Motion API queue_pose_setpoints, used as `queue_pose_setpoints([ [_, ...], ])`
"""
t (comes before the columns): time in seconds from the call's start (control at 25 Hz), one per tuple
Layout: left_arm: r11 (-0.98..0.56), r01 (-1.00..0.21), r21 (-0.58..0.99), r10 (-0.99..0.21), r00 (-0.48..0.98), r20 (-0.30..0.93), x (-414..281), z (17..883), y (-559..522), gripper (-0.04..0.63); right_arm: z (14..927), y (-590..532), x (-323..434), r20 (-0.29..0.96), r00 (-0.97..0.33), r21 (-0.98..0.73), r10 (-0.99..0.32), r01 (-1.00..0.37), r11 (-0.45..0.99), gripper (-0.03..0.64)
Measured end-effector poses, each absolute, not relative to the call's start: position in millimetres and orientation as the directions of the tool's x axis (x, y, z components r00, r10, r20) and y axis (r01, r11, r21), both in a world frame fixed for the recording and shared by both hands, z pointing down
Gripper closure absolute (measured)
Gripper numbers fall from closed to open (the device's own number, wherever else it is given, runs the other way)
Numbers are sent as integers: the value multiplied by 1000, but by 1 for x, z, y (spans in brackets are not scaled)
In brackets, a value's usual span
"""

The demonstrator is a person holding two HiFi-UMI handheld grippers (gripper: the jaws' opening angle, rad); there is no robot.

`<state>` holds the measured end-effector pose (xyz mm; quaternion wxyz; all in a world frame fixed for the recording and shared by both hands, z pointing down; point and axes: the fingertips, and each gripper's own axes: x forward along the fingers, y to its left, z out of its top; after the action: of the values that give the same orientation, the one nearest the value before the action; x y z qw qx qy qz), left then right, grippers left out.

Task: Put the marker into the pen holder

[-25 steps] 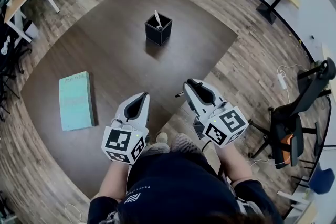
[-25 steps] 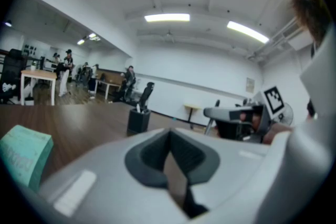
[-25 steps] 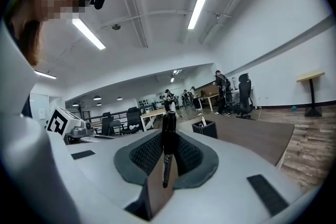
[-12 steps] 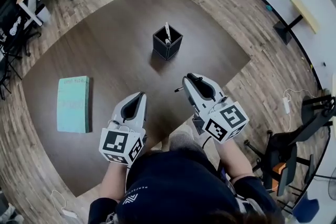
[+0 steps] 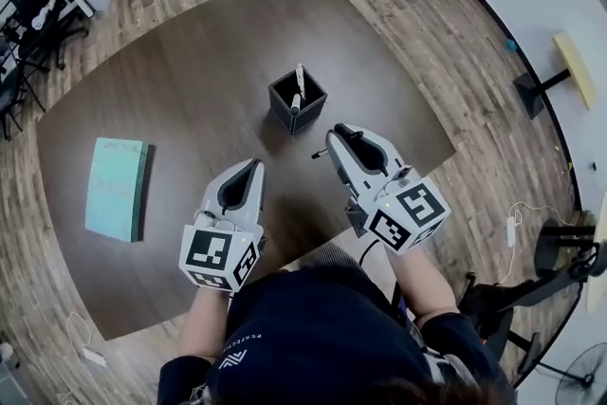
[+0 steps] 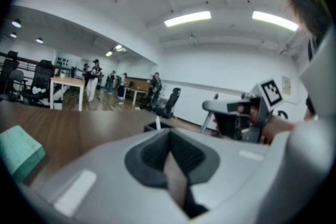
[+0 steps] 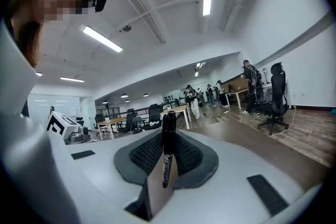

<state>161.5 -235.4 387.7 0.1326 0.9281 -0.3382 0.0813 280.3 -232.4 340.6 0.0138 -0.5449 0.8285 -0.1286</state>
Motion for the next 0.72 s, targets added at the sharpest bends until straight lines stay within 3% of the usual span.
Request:
queue_pose_setpoints([
  [0.72,-566,-806,170,-769,591,243,168,396,-289,588,345,-323,297,69,-560,-176,-825,-821,543,561],
])
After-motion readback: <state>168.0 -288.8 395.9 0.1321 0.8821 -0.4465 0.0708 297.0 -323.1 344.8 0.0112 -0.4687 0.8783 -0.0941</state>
